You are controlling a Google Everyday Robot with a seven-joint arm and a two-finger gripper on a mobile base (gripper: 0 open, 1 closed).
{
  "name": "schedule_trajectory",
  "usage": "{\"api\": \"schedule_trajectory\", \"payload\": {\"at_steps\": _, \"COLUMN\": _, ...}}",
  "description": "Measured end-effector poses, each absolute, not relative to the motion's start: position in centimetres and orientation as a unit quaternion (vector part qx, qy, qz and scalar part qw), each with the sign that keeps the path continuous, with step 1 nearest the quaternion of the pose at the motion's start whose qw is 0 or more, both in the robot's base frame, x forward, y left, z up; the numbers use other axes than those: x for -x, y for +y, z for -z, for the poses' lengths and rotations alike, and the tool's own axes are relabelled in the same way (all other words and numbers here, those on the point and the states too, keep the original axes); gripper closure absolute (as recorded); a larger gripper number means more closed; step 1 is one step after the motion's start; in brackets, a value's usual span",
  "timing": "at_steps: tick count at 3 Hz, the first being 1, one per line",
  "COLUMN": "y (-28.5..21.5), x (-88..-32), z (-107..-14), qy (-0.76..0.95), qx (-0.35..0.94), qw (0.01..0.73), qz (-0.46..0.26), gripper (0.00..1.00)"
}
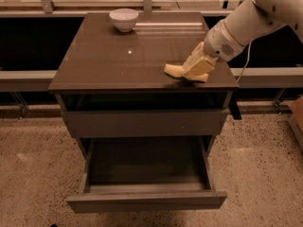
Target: Place sponge into middle drawer
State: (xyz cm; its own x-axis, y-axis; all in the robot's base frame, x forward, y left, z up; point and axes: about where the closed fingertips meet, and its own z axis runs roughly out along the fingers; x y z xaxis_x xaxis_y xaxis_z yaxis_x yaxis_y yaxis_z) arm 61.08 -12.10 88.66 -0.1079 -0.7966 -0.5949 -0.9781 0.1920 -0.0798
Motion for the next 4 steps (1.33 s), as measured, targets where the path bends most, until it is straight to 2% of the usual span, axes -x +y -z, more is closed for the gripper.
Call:
{"api": "schedule_trajectory", "payload": {"at_steps": 2, "y": -11.8, "x": -60.3, "z": -88.2, "qy": 0.723, "qx": 0.61, "qw": 0.271, "qz": -0.177, "gripper": 1.0}}
{"api": "schedule_trajectory", "payload": {"at_steps": 3, "y": -11.6, "x": -56.4, "z": -89.3, "qy": 0.728, "qx": 0.6, "qw": 0.286, "qz": -0.169, "gripper": 1.0}}
{"api": "schedule_trajectory", "payload": {"at_steps": 4, "y": -10.9, "x": -50.6, "z": -87.2, "qy": 0.74, "qx": 0.599, "qw": 0.249, "qz": -0.179, "gripper": 1.0}}
